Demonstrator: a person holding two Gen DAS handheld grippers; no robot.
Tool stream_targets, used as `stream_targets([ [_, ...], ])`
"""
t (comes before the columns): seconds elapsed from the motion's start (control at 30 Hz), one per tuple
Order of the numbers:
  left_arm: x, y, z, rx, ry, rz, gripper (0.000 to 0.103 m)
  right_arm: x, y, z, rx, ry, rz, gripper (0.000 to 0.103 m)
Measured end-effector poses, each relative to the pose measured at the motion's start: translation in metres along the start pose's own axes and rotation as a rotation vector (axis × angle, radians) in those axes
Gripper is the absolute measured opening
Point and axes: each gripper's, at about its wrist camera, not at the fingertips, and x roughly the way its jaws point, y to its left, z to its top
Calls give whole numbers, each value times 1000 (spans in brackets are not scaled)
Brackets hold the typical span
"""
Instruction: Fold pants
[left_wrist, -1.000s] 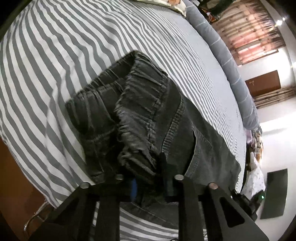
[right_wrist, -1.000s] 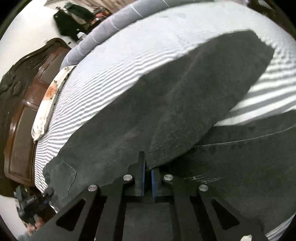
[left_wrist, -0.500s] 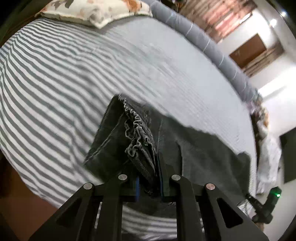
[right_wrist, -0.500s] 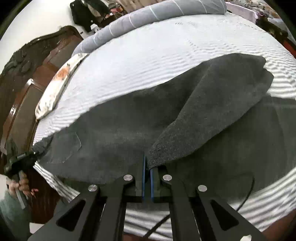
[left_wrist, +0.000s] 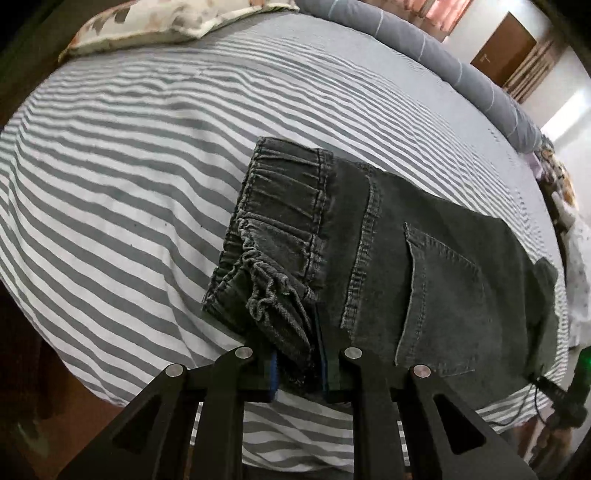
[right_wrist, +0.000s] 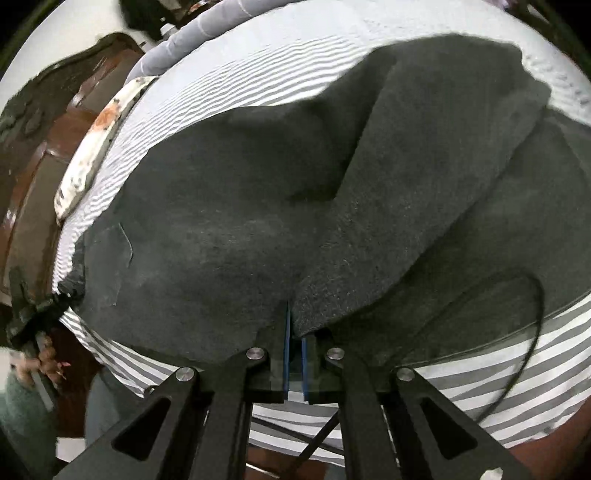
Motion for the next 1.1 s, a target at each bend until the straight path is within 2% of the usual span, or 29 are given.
stream_targets([
  [0.1,-8,-4,-2,0,-5,-4,21,-2,-3,1,27,-7,35,9],
  [0.23,-27,-9,-10,-9,-28,-10,25,-13,-11,2,29,-32,62,28],
  [0.3,-39,-16,-18,15,-54,9,27,-20,-16,4,33,-47,77,29],
  [0.4,-58,-41,-31,117,-114,36,29,-30,-23,6,58,-63,97,30],
  [0.5,-74,-92,-46,303,-185,20,31,-42,-33,7,76,-83,101,30],
  [0.63,-81,-159,-70,511,-241,-47,43,-64,-54,9,123,-113,118,32],
  [0.73,-72,-212,-95,639,-237,-136,45,-82,-67,12,153,-142,119,32],
  [0.8,-59,-242,-111,711,-231,-166,45,-96,-78,17,174,-168,116,32],
  [0.87,-43,-274,-131,800,-221,-178,45,-109,-87,23,188,-188,114,32],
  [0.97,-24,-308,-151,878,-201,-209,45,-126,-102,33,200,-217,104,33],
  [1.1,-10,-344,-175,960,-251,-179,45,-134,-123,46,208,-217,103,34],
])
